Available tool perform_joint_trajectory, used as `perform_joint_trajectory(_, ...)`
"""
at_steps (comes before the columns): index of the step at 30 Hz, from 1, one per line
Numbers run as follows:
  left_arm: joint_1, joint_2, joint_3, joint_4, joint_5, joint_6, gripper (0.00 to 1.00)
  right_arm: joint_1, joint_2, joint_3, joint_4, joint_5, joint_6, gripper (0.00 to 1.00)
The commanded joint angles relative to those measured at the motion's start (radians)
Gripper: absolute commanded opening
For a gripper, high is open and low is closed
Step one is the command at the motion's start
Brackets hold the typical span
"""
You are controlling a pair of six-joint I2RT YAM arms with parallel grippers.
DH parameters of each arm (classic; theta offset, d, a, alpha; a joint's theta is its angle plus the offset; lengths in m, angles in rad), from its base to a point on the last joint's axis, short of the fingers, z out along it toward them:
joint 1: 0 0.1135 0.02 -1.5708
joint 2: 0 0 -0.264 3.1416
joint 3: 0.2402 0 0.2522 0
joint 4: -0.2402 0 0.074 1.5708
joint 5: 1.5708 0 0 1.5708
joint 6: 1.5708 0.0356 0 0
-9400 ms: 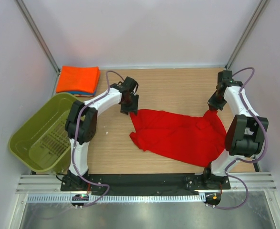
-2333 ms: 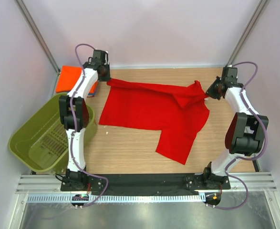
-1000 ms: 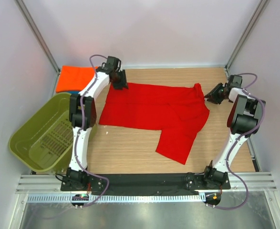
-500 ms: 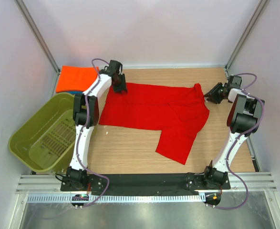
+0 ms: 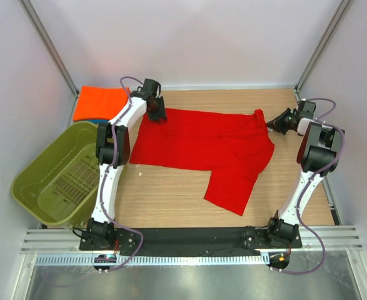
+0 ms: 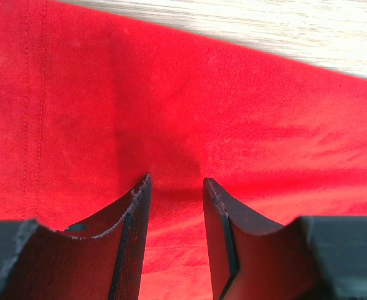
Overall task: Fold and stack the t-shirts
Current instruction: Fold the tshirt
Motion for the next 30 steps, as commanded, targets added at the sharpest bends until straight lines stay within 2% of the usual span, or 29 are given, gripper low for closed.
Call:
perform_joint_trajectory(1,0.004,0.004,-0.011,-0.009,-0.053,-0.01,0.4,-0.001,-0.029,-0.002,0.075,-0.028,0.045,0.04)
perform_joint_trajectory(4,0.004,-0.002,-0.02,-0.016,-0.074,-0.008,0.4,-0.002,-0.119,-0.002,-0.018,0.061,0.011,0.01)
perform_joint_trajectory(8,0.004,-0.002,-0.022,-0.016,-0.108,-0.008,0.41,0.046,-0.262,-0.054,-0.068,0.259,-0.057,0.01)
perform_joint_trajectory(9,0.005,-0.001,-0.019,-0.018,-0.112,-0.008,0.41,0.063,-0.273,-0.051,-0.086,0.338,-0.071,0.01)
perform_joint_trajectory(14,0.004,0.008,-0.015,-0.027,-0.149,-0.011,0.41,0.172,-0.277,-0.096,-0.125,0.547,-0.075,0.01)
perform_joint_trajectory(17,0.004,0.011,-0.011,-0.033,-0.154,-0.012,0.41,0.192,-0.209,-0.079,-0.126,0.533,-0.079,0.02)
perform_joint_trajectory(20,0.005,0.013,-0.011,-0.041,-0.163,-0.01,0.41,0.192,-0.163,-0.027,-0.158,0.502,-0.096,0.09)
perform_joint_trajectory(21,0.005,0.014,-0.011,-0.041,-0.162,-0.012,0.41,0.188,-0.164,-0.024,-0.149,0.456,-0.107,0.16)
perform_joint_trajectory(24,0.004,0.014,-0.009,-0.041,-0.165,-0.01,0.41,0.163,-0.175,-0.015,-0.125,0.392,-0.108,0.22)
perform_joint_trajectory(30,0.005,0.021,0.0,-0.042,-0.157,-0.015,0.41,0.145,-0.079,0.123,-0.186,0.264,-0.134,0.22)
